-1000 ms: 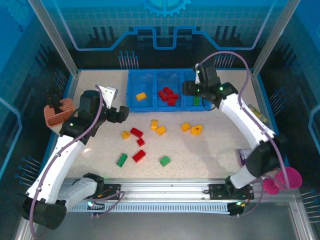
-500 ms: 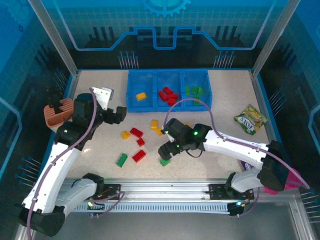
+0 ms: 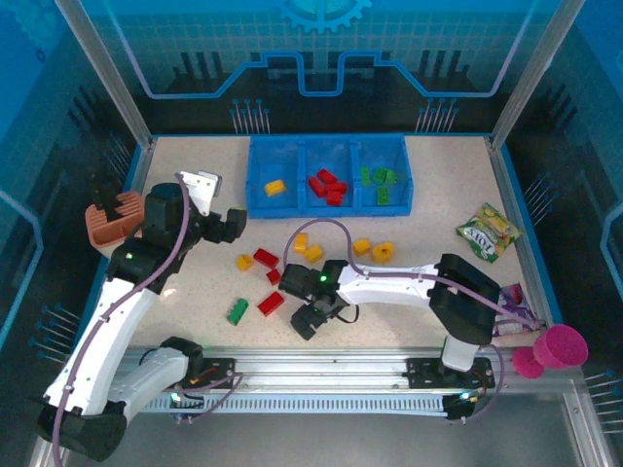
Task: Sort the legos into containers by color
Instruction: Pick up the lego from the bottom-center of the table.
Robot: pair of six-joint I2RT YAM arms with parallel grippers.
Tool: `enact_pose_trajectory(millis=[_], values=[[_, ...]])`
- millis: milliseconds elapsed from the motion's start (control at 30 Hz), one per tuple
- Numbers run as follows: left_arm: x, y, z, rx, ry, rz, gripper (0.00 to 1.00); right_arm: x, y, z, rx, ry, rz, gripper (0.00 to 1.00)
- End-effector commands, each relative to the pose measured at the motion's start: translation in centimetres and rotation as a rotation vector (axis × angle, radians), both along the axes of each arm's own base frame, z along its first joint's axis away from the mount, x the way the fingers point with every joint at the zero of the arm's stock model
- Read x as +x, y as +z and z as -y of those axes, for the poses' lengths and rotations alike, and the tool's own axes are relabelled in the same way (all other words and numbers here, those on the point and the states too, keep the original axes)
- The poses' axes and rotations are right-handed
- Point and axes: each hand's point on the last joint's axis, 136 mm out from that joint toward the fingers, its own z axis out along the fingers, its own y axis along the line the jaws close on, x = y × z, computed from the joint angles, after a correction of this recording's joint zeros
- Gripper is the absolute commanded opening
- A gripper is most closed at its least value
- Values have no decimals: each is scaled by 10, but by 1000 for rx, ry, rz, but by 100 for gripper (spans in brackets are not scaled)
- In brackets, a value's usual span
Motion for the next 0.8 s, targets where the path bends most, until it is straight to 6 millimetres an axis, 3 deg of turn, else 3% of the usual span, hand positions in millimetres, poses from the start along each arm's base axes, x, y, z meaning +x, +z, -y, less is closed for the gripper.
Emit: enact_pose_trajectory(millis=[0,300,433,600,767], values=[[0,0,-5,7,19,14,99,3,0,1,-45,14,22,94],[3,-4,-5,15,20,0,99,2,-24,11,-127,15,-9,74],[5,-6,-4,15,20,-8,99,5,-26,10,-150,23,-5,50],[7,-8,-5,22,21,-16,99,22,-16,22,-179,-12,13,34],[9,-11,-5,31,24,-24,99,61,18,63,-153,-98,61,31]])
